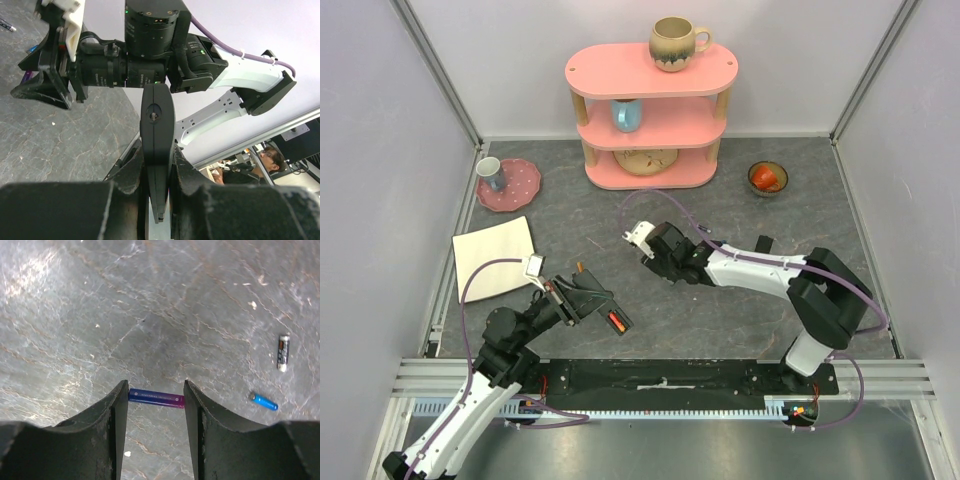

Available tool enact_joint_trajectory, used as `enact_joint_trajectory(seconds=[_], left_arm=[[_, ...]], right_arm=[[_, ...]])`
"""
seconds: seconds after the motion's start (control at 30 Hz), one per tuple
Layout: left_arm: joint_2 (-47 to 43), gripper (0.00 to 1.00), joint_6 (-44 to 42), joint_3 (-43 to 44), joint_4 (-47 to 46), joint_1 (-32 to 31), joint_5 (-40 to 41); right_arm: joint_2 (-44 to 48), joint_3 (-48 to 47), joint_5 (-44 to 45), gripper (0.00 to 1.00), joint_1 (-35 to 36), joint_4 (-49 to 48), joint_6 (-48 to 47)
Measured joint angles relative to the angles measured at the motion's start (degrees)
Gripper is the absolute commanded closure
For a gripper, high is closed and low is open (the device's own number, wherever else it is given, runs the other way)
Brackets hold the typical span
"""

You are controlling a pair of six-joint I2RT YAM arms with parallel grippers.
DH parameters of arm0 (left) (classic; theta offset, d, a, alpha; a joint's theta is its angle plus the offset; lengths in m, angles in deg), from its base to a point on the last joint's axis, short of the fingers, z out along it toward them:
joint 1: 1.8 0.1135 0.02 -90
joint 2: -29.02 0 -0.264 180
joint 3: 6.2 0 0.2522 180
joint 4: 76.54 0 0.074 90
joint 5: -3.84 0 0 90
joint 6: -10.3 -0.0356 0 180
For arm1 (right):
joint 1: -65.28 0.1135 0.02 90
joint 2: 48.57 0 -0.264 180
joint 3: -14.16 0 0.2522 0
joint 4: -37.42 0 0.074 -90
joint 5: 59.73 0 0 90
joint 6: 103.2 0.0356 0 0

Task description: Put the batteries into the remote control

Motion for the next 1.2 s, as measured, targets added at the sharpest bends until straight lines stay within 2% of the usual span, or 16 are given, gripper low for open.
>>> enact_joint_trajectory(seconds=[0.27,0.33,0.43,0.47,0.57,0.67,0.8,0.93,0.97,1.07,1.1,1.17,1.2], left_arm=[[0.04,0.98,-0.48,0.00,1.51,0.00,-0.02],[-0.02,0.98,-0.48,0.00,1.81,0.00,0.00],[-0.24,0.98,-0.48,0.00,2.16,0.00,0.00],[-0.26,0.98,-0.48,0.00,2.23,0.00,0.00],[-0.31,0.98,-0.48,0.00,2.38,0.00,0.00],[-0.31,0.98,-0.48,0.00,2.58,0.00,0.00],[-0.31,0.98,-0.48,0.00,2.62,0.00,0.00],[-0.31,0.98,-0.48,0.00,2.99,0.00,0.00],[-0.31,0.98,-0.50,0.00,3.13,0.00,0.00],[-0.31,0.98,-0.48,0.00,3.41,0.00,0.02],[-0.31,0.98,-0.48,0.00,3.45,0.00,0.02],[-0.31,0.98,-0.48,0.00,3.45,0.00,0.02],[-0.31,0.98,-0.48,0.00,3.45,0.00,0.02]], right_arm=[[-5.38,-0.33,-5.49,0.62,0.04,-0.48,-9.40],[-5.81,-0.61,-6.34,0.57,0.04,-0.46,-10.16],[-6.25,-1.20,-6.91,0.45,0.04,-0.37,-10.58],[-6.32,-1.25,-7.08,0.38,0.04,-0.46,-10.56],[-6.34,-1.36,-6.91,0.28,-0.02,-0.63,-9.97],[-6.29,-1.53,-6.75,0.23,-0.15,-0.98,-9.11],[-6.12,-1.53,-6.60,0.23,-0.13,-1.27,-7.30],[-4.28,-1.46,-3.39,0.26,-0.07,-1.29,-2.43],[-3.10,-1.40,-1.11,0.38,0.02,-1.57,0.83],[1.84,-1.38,6.14,0.67,-0.20,-2.51,13.25],[3.54,-1.38,7.58,0.70,-0.48,-2.60,18.80],[6.23,-1.36,8.92,0.63,-1.33,-2.67,28.83],[6.99,-1.27,9.01,0.64,-1.68,-2.75,33.57]])
